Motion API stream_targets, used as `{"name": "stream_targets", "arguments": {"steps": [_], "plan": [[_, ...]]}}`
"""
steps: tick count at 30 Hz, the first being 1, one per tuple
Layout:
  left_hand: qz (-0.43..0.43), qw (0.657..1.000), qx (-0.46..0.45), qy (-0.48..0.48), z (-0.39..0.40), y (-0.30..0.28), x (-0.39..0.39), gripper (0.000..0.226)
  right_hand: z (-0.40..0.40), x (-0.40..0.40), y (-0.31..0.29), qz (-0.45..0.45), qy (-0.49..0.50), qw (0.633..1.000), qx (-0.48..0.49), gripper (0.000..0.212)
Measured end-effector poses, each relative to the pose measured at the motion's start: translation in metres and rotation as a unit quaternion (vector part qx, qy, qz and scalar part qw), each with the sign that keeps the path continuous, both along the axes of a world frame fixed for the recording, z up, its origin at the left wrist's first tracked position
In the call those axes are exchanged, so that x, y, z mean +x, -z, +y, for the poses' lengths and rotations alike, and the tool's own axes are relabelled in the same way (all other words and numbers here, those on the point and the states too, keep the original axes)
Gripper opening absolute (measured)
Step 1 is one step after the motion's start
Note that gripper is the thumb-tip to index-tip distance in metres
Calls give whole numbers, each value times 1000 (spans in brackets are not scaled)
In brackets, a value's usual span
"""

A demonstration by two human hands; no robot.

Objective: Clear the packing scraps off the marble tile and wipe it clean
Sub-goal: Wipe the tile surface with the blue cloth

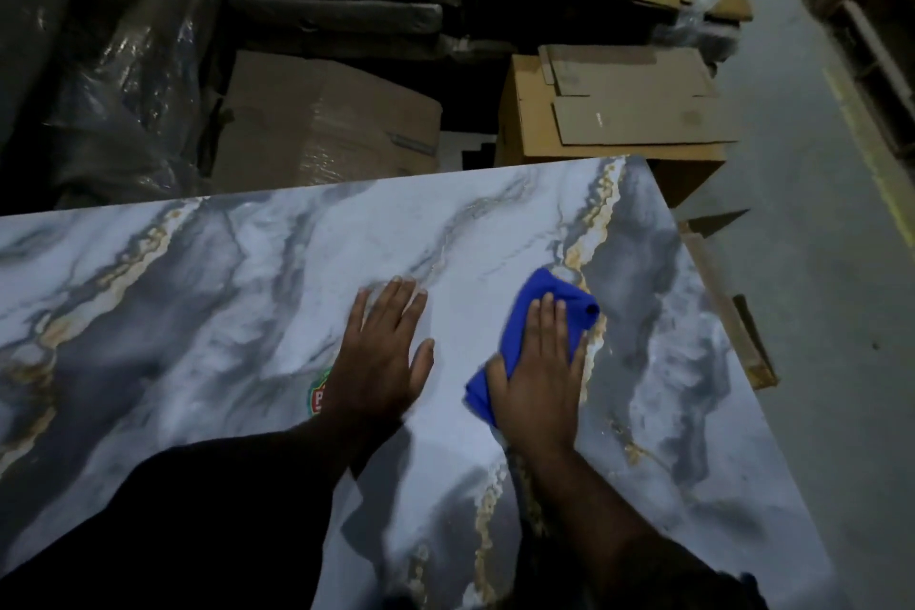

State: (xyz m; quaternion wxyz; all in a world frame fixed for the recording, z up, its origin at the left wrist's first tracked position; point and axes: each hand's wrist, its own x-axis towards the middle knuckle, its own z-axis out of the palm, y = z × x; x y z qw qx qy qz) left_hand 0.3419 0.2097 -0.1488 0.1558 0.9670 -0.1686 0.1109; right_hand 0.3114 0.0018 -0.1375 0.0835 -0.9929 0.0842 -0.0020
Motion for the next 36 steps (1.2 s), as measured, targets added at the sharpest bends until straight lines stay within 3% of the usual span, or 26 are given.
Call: {"name": "stream_targets", "arguments": {"steps": [10,14,17,25,29,31,36], "plan": [[13,1000,-18,-9,-1,-3,0,61,19,174,-6,26,56,998,-3,86],[-7,1000,-29,-7,-2,-3,-1,61,27,207,-5,20,0,1000,-4,84],[0,998,-55,-7,-1,-3,-1,69,36,214,-6,17,-116,993,6,81],[-24,994,-104,-14,2,-4,-1,72,80,155,-3,-14,-445,895,12,64],[-65,989,-130,-16,3,-8,-4,66,78,101,2,-44,-512,858,0,66],[-68,988,-139,2,3,-11,-7,64,73,75,3,-63,-501,863,-1,64],[-24,990,-142,0,7,-17,-13,61,58,2,-1,-40,-374,923,85,71]]}}
